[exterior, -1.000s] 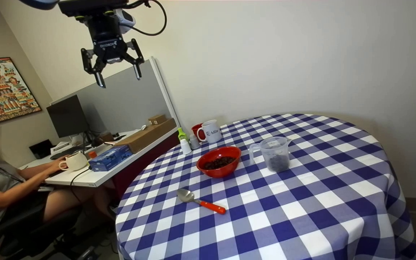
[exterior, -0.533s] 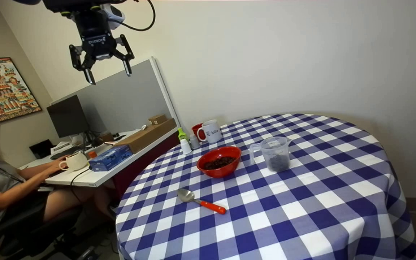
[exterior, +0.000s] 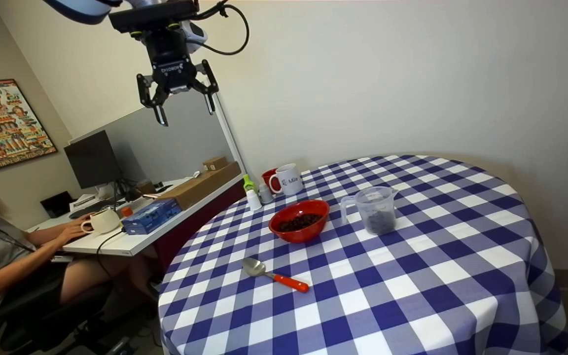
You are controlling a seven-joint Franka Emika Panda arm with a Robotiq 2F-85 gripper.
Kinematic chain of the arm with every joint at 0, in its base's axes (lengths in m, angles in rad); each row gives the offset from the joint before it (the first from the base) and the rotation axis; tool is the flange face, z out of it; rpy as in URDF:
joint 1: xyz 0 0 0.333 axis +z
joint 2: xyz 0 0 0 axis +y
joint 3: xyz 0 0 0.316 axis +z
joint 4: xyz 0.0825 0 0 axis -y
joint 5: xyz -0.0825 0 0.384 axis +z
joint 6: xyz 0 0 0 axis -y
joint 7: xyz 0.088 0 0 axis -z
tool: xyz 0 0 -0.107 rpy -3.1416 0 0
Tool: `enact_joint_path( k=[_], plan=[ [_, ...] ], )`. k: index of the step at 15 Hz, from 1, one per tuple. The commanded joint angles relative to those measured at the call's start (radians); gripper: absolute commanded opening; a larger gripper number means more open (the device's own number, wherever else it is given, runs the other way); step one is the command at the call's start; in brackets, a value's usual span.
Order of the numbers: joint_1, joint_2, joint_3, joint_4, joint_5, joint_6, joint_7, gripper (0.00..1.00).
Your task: Pick up the jar and pour some of its contents into the bowl
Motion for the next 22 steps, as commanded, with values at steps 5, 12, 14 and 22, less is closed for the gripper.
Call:
enact_joint_path(
  k=[5, 12, 14, 22],
  plan=[
    [0.001, 0.003, 0.008, 0.014, 0.0, -0.003, 0.0, 1.0],
    [0.001, 0.002, 0.008, 0.014, 0.0, -0.003, 0.0, 1.0],
    [0.001, 0.003, 0.008, 0.014, 0.0, -0.003, 0.0, 1.0],
    [-0.067, 0.183, -0.044, 0.18, -0.1, 0.054, 0.025, 1.0]
  ],
)
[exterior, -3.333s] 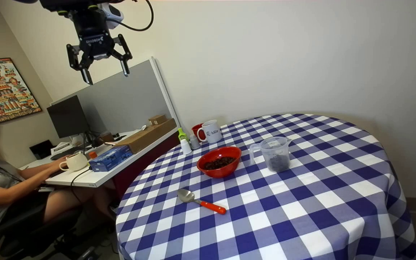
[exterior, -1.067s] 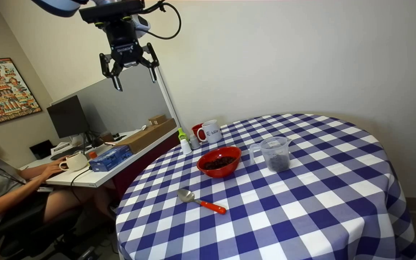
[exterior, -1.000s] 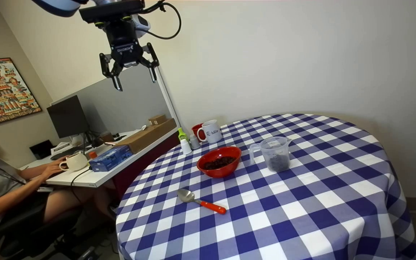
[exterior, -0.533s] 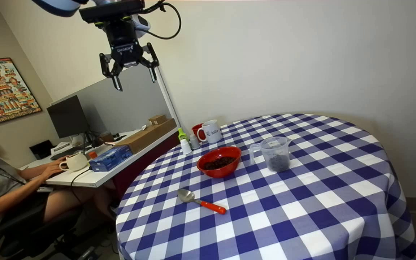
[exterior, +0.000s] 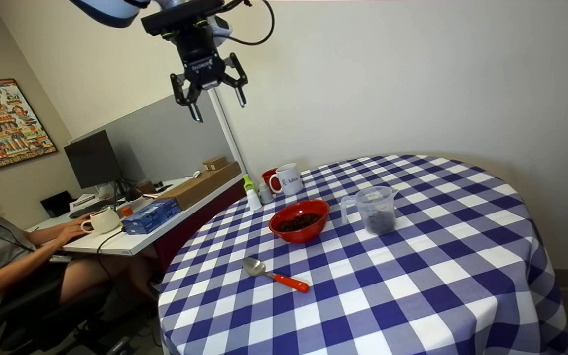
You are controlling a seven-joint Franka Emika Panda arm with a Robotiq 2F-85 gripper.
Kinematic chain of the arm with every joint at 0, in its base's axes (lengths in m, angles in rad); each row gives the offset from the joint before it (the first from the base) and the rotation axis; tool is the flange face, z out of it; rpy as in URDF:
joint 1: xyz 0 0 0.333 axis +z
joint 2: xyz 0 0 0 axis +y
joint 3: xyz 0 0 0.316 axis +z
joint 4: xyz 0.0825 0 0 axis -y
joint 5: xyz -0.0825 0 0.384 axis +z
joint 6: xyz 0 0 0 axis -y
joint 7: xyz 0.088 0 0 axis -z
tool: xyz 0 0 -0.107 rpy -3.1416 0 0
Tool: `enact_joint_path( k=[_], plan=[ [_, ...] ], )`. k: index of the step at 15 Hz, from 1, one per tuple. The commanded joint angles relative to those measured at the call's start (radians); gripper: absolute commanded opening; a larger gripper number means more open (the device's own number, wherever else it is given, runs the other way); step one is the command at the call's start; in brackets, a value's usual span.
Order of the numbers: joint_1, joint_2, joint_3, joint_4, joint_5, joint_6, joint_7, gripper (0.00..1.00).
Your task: Pick up the jar and pour some of its contents into the bowl
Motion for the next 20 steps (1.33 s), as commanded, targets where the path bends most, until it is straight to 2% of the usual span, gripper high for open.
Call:
enact_joint_path(
  k=[1, 4, 8, 9, 16, 17, 20],
  plan=[
    [-0.032, 0.128, -0.017, 0.141, -0.044, -0.044, -0.057, 1.0],
    [-0.06, 0.205, -0.009, 0.219, -0.045, -0.126, -0.23, 1.0],
    [-0.07, 0.279, -0.001, 0.306, -0.045, -0.212, -0.399, 1.0],
    [-0.066, 0.229, -0.007, 0.223, -0.032, -0.148, -0.323, 1.0],
    [-0.067, 0.266, -0.004, 0.272, -0.033, -0.176, -0.374, 1.0],
    [-0.06, 0.252, -0.002, 0.239, -0.062, -0.137, -0.381, 1.0],
    [-0.044, 0.259, -0.009, 0.179, -0.184, 0.076, -0.366, 1.0]
  ],
)
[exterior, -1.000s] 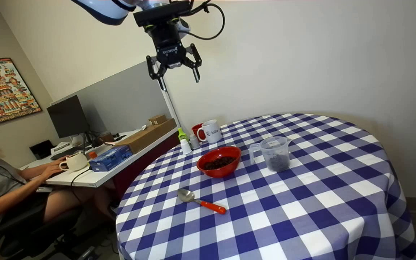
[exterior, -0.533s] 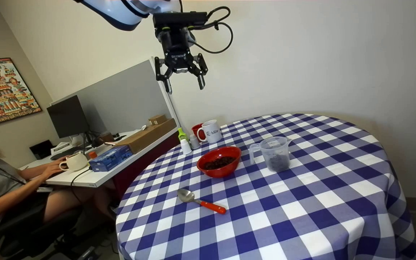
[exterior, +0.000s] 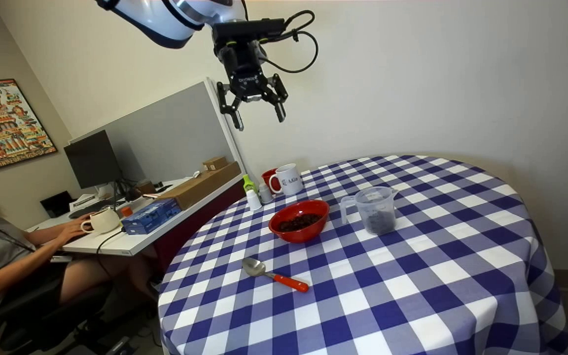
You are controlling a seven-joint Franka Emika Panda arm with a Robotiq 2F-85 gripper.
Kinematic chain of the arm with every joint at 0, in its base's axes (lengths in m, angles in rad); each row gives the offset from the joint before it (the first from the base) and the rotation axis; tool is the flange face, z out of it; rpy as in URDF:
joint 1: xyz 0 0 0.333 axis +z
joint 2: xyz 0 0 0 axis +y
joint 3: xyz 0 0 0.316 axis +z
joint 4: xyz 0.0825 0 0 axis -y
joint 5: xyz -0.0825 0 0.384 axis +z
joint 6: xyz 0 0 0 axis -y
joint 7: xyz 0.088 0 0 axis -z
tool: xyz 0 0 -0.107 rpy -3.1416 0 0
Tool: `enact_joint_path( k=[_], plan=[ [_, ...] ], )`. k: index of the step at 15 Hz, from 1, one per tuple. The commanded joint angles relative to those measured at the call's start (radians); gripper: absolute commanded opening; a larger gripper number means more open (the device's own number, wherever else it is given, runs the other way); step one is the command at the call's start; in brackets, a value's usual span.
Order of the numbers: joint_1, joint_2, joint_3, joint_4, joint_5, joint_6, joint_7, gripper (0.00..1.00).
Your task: Pick up the jar and pour some of its contents into the bowl
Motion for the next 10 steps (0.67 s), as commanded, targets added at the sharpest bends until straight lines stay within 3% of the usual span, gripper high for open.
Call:
enact_joint_path(
  k=[1, 4, 5, 10],
  plan=[
    [0.008, 0.0, -0.003, -0.074, -0.127, 0.226, 0.001, 1.0],
    [-0.016, 0.033, -0.012, -0.094, -0.181, 0.465, -0.025, 1.0],
    [-0.037, 0.052, -0.008, -0.089, -0.154, 0.548, -0.057, 1.0],
    [-0.103, 0.172, -0.008, -0.016, -0.069, 0.651, -0.164, 1.0]
  ],
)
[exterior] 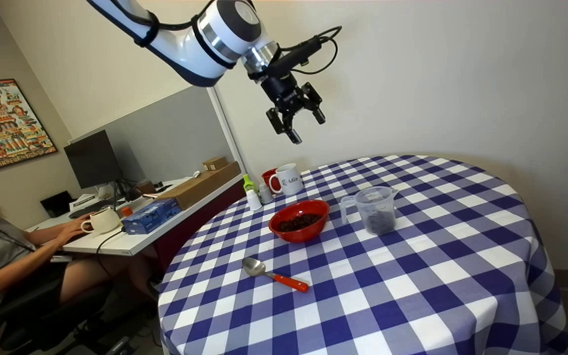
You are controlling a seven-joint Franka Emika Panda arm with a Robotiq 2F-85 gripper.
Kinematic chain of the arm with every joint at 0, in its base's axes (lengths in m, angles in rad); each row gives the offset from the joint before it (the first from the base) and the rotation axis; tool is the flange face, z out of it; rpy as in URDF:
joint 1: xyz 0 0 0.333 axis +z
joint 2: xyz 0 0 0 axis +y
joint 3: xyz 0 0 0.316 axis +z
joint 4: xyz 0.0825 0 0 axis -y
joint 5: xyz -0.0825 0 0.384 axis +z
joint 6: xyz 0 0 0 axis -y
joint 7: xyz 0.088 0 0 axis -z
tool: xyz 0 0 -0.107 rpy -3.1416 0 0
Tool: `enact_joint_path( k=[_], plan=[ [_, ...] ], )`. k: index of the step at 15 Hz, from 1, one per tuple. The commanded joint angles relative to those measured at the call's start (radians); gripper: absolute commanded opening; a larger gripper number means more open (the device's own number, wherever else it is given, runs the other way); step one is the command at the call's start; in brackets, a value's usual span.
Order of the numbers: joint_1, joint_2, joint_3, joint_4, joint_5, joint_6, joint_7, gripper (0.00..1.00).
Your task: Pick up the jar and pour some of its contents into the bowl
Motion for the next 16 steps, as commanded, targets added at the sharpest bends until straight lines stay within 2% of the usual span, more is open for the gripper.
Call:
enact_joint_path(
  k=[1, 6, 9, 12, 15, 16],
  plan=[
    [-0.041, 0.087, 0.003, 0.073, 0.062, 0.013, -0.093, 1.0],
    [-0.08, 0.143, 0.011, 0.105, 0.133, -0.045, -0.196, 1.0],
    [-0.081, 0.165, -0.003, 0.117, 0.109, -0.062, -0.259, 1.0],
    [-0.088, 0.183, -0.004, 0.115, 0.088, -0.07, -0.374, 1.0],
    [-0.111, 0.203, 0.017, 0.128, 0.118, -0.079, -0.532, 1.0],
    [-0.098, 0.208, 0.003, 0.137, 0.112, -0.095, -0.527, 1.0]
  ],
)
